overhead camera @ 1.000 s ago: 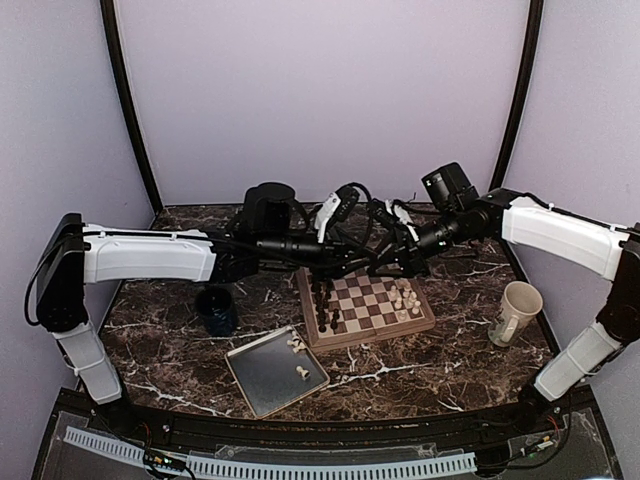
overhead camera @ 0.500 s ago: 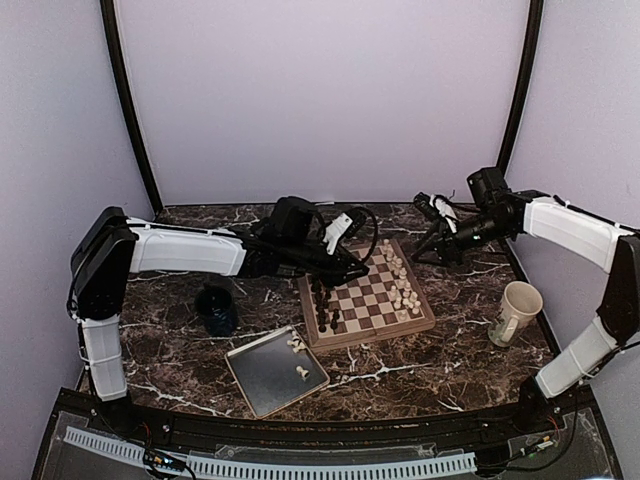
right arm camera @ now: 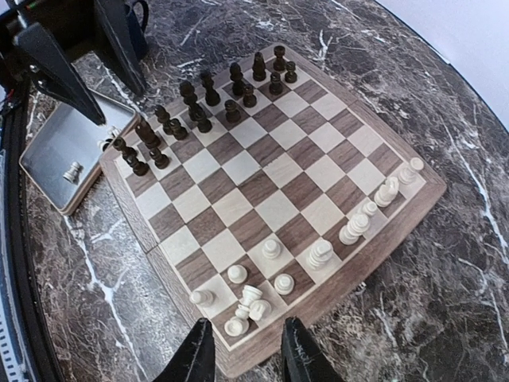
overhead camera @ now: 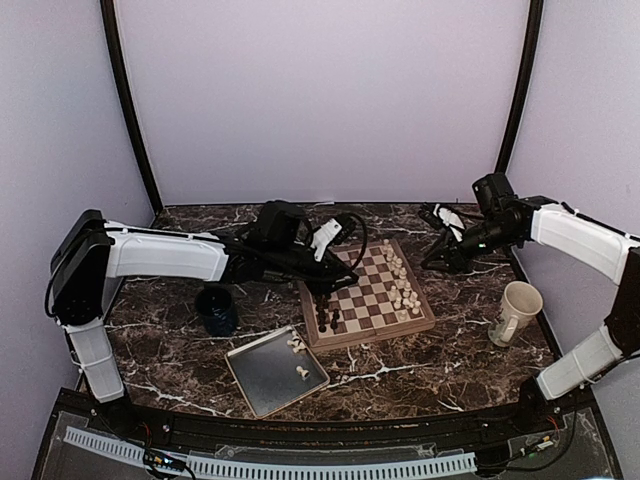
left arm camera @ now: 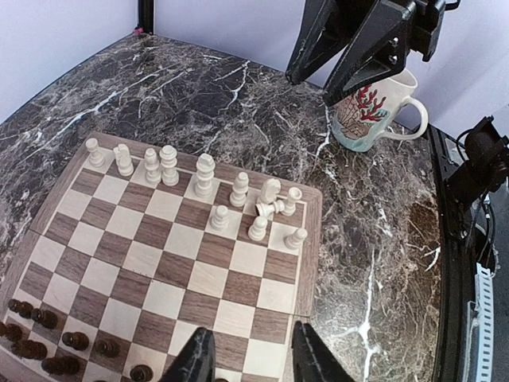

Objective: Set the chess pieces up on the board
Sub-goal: Move the pawn on the chessboard.

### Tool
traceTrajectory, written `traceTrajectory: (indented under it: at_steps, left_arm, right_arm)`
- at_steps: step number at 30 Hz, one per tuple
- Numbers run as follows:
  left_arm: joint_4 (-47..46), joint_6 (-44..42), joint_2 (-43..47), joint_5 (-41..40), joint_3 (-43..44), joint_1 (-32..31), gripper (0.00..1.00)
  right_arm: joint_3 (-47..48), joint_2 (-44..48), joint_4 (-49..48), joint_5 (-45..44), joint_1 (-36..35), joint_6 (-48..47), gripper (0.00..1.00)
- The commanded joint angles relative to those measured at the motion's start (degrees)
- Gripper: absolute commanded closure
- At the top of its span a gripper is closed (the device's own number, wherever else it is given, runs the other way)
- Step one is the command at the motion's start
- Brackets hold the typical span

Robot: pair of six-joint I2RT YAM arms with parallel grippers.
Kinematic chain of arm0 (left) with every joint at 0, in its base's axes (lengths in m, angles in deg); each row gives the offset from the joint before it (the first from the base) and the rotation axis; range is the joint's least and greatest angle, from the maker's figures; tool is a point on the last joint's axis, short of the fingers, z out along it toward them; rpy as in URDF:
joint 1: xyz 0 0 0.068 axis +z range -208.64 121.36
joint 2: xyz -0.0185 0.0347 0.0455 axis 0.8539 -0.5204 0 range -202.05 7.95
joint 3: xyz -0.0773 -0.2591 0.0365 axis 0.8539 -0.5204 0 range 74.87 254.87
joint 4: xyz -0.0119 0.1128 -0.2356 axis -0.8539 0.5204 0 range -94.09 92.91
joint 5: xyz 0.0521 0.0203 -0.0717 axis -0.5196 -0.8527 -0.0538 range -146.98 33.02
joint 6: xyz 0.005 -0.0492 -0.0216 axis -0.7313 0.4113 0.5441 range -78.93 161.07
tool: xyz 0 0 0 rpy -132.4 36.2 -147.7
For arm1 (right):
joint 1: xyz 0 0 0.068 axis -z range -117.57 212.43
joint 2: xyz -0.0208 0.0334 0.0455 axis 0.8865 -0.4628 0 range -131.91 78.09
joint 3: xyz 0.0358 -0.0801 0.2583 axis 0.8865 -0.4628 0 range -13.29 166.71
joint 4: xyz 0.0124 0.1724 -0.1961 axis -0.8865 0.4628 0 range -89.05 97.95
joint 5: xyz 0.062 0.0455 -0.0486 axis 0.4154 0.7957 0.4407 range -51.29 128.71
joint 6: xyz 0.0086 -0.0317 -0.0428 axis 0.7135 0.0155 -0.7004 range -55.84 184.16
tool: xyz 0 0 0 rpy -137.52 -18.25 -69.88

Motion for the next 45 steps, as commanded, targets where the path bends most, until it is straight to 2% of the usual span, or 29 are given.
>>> traceTrajectory:
  at_steps: [1,8,14,31,38,45]
  left_arm:
    - [2.5,-3.9,5.6,-2.4,-2.9,-1.0,0.63]
    - [0.5,-3.6,8.3,-5.1,-7.4,-2.0,0.61]
    - [-3.7,-0.7,11.4,-6.0,-12.0,-2.1,0.61]
    - [-7.0,2.5,15.5,-6.6,-17.2,-2.3,0.61]
    - [-7.3,2.5,15.6,-6.7,-17.8,-2.3,0.61]
    - [-7.6,2.6,14.7,-6.1,-17.4,-2.3,0.61]
  right_arm:
    - [-1.6,3.2,1.7,-6.2,-1.0,-1.1,0.7]
    - [-1.2,1.4,4.0,-15.6,-10.5,-1.6,0.72]
    - [0.1,-4.2,4.2,-22.4,-15.4,-0.6,0.71]
    - [9.4,-16.5,8.0,-35.4,-21.0,0.3,0.76]
    - [9.9,-19.7,9.4,-43.2,-23.8,0.3,0.77]
    - [10.5,-21.3,9.2,-45.1,-24.8,0.1,0.77]
